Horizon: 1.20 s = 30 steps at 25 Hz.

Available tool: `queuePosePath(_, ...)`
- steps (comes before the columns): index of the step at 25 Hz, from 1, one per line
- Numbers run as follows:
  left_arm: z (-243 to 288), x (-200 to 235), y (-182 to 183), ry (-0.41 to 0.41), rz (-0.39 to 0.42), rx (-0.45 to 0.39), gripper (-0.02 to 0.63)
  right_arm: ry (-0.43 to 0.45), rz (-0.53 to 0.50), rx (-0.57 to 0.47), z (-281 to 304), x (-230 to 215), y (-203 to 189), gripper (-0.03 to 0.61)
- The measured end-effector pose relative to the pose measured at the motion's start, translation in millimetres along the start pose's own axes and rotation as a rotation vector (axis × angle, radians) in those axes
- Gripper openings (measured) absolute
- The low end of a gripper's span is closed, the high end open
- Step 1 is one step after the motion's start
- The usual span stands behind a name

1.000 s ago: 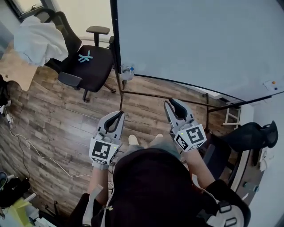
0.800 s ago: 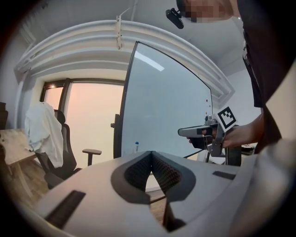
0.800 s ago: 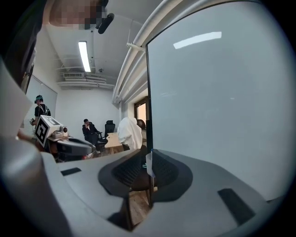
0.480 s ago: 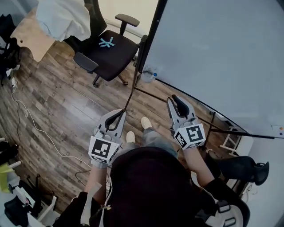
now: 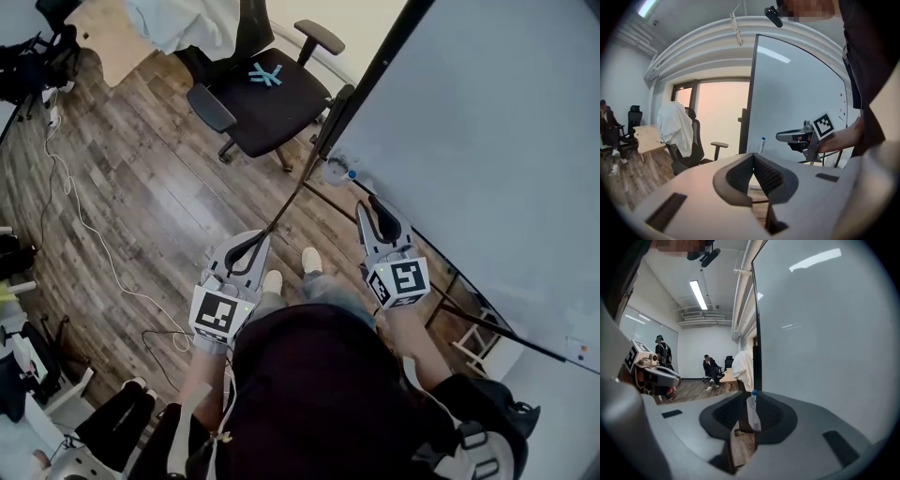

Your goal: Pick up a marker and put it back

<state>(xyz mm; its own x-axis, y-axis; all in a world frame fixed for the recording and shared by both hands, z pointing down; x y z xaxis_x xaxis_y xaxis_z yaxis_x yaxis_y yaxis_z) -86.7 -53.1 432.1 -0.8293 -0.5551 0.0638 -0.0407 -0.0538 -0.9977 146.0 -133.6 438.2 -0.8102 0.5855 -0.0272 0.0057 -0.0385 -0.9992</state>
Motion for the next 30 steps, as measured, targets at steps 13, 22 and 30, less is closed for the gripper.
queuePosePath(13,2,0,-6,0.174,0.002,0.045,0.008,0.106,0.005,0.043,43,-18,-32,0.084)
queuePosePath(22,5,-3,-5,0.237,-0.004,0.055,0.008,0.159,0.007,0.067,61,-18,-43,0.089)
queuePosePath(30,-1,-11,-7,0.308,0.008,0.050,0.008,0.188,-0.001,0.047,70,-17,-41,0.087)
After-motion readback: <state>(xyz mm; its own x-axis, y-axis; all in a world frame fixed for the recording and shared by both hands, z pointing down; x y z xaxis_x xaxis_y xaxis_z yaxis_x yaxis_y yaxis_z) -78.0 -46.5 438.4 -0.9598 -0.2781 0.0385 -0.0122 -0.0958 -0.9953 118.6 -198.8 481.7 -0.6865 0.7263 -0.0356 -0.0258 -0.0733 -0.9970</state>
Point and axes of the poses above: the fingertips, and each gripper's own axes: z forward along the fingers, x to its left, y out of its top, the point moved 6 cm from there along -z, backward along the fingers, and after that the axes turned 13 degrees about -x, right-handed, at the moved point
